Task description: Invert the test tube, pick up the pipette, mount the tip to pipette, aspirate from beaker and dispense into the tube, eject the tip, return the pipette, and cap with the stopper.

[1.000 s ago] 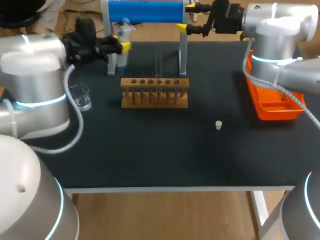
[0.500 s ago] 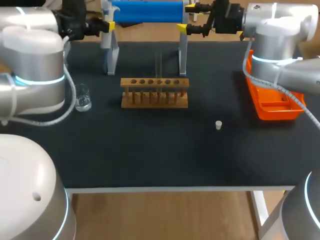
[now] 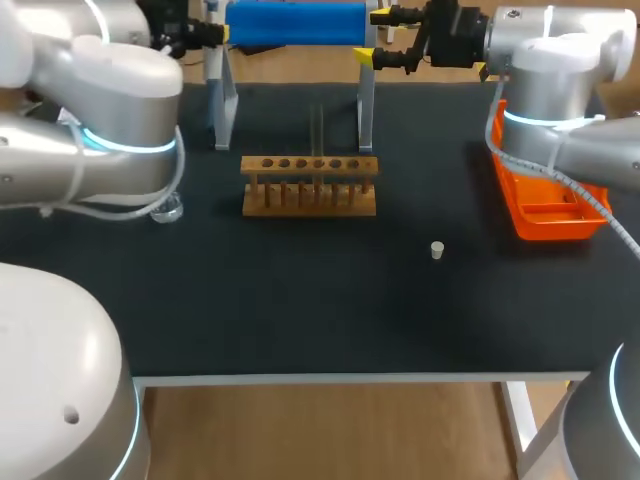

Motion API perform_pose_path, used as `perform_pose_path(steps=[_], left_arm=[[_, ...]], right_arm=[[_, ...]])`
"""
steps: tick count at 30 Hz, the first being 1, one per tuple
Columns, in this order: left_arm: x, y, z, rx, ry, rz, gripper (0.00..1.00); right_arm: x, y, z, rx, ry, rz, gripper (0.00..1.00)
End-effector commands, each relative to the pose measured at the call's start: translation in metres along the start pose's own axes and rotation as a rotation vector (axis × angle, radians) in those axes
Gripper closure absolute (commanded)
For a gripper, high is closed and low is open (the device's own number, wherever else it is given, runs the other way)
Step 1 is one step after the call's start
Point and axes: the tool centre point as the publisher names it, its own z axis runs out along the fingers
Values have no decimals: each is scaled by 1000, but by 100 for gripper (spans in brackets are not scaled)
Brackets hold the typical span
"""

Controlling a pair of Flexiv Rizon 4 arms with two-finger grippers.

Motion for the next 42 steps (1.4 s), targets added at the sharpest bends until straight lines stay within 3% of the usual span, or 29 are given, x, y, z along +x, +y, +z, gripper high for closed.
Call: perform_pose_path(steps=[1, 10, 19, 42], left_arm=[[2, -8, 28, -15, -98, 10, 100], [-3, -19, 52, -12, -218, -10, 100], [-16, -16, 67, -55, -299, -30, 100], [-38, -14, 89, -106, -383, -53, 100]], right_arm=[[-1, 0, -1, 0, 3, 0, 0], [-1, 0, -1, 0, 3, 0, 0], [-1, 0, -1, 0, 3, 0, 0], [-1, 0, -1, 0, 3, 0, 0]])
